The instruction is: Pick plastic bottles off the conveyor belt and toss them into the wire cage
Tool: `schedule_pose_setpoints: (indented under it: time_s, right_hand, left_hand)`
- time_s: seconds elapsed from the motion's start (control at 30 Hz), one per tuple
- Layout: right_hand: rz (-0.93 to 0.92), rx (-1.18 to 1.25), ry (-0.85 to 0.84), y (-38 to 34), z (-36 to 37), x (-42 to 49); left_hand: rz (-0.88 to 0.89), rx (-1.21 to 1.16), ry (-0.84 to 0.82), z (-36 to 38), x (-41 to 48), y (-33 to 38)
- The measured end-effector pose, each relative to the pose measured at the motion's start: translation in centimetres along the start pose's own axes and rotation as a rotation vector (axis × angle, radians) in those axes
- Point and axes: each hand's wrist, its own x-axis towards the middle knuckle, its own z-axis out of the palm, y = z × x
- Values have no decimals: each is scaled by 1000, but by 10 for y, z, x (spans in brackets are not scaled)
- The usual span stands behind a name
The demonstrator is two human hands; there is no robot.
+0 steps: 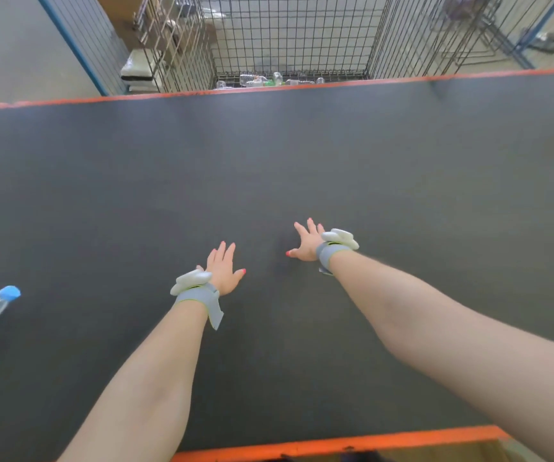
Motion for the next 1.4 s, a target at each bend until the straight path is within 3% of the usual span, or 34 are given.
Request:
schedule_pose_setpoints:
  time_s: [0.27,0.57,0.73,0.93,1.13,1.4]
  right_hand:
    - [-152,-105,-61,-38,1,-31]
    - [-278,-61,-88,-83,19,-44]
    - [-471,-43,-92,-128,39,-58]
    - [-615,-93,-98,-168,60,-62]
    - [-563,-301,-12,-150,78,-41]
    - [-329,-69,74,-103,7,17]
  left_hand:
    - [13,81,42,-23,-27,-15]
    - [-126,63,69,-14,-56,-79]
    - [-226,27,192,-21,-64,-122]
    - [-316,-6,193,-19,-62,-149]
    - [-282,-1,137,-8,-42,-128]
    - [-176,-46,151,-48,34,-54]
